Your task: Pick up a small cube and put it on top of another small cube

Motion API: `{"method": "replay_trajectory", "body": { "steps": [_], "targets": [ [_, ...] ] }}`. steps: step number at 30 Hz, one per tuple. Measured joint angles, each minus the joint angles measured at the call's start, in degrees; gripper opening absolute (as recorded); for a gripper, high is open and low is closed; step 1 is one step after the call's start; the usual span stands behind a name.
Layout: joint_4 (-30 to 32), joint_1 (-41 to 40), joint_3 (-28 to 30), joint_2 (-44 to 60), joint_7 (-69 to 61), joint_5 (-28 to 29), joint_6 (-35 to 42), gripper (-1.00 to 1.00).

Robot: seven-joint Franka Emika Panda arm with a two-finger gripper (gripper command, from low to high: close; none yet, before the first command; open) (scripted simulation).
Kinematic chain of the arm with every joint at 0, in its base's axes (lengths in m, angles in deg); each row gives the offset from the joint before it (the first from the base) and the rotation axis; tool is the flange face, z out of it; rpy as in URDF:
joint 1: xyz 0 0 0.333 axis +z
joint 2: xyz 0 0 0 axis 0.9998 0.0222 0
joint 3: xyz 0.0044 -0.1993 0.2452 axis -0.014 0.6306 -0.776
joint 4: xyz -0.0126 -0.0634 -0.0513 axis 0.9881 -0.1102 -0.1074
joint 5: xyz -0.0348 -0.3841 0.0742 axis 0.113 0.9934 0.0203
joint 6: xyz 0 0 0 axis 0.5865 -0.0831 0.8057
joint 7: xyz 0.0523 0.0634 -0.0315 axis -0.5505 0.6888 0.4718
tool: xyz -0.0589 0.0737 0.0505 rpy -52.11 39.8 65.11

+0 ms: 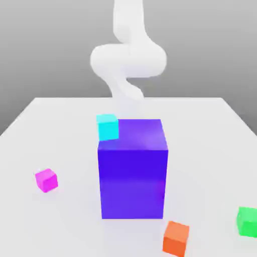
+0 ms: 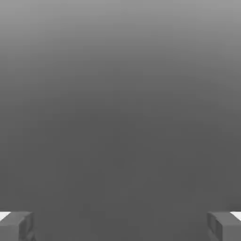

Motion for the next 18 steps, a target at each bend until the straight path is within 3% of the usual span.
{"method": "replay_trajectory", "body": {
  "steps": [9, 18],
  "targets": [
    [10.63, -2.14, 12.57, 16.58, -4.96, -5.87, -10.63, 0.0],
    [21.05, -6.99, 20.84, 32.39, -7.86, -9.01, -21.14, 0.0]
  ]
}}
